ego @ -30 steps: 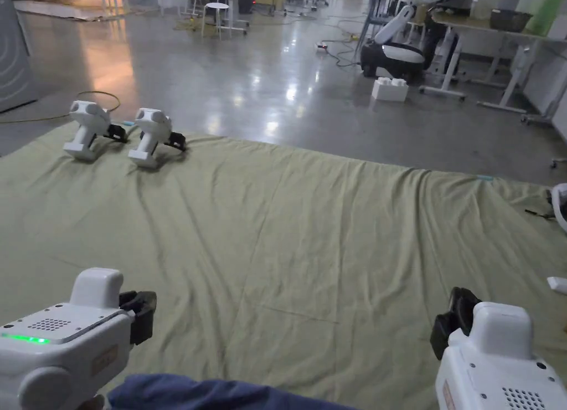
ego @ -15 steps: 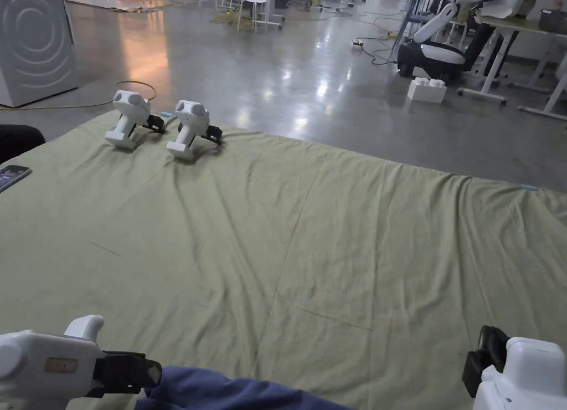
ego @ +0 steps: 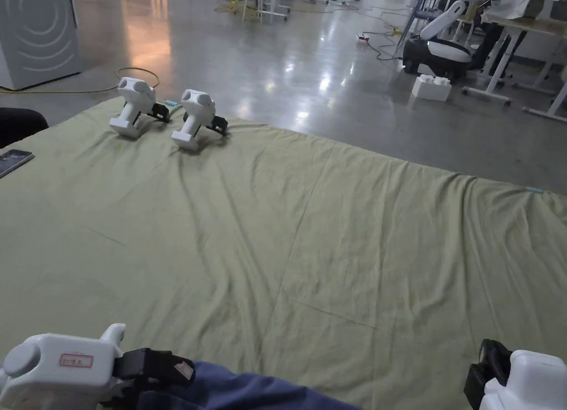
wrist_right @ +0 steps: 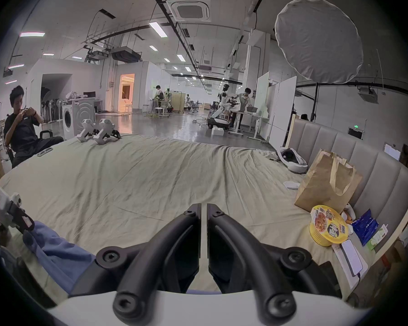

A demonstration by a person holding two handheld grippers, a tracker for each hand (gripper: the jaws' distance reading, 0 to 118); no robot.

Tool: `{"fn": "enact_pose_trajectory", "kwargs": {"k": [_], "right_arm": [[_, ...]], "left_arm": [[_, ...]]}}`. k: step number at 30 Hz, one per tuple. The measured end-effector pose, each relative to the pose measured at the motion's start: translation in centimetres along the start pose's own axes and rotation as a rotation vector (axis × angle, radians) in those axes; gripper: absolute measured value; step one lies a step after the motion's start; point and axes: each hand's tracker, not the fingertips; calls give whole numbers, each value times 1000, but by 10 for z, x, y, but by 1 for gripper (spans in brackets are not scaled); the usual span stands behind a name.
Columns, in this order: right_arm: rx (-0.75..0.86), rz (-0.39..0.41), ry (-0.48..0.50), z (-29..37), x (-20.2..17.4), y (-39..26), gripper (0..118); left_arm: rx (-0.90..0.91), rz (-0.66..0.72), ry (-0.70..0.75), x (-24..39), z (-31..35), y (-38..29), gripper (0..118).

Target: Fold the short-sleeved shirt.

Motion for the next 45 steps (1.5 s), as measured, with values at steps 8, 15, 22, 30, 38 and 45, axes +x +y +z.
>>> {"fn": "enact_pose_trajectory", "kwargs": {"k": [8,15,22,30,38,45], "right_arm": [[-17,-3,18,1,-5,-5,7],[-24,-11,15,-1,1,-7,7],[-23,-11,14,-2,5,-8,7],[-23,-18,30,-5,6,-8,7],[-25,-27,55,-8,4,-10,7],[-27,-46,59,-9,11,-12,7]], "left_arm": [[29,18,61,-7,-5,3,18],[39,-24,88,25,5,-9,14],[67,-85,142,35,30,7,14],[117,-68,294,56,79,27,14],[85,-120,370,117,67,15,14],[-18,-217,327,184,23,3,14]]}}
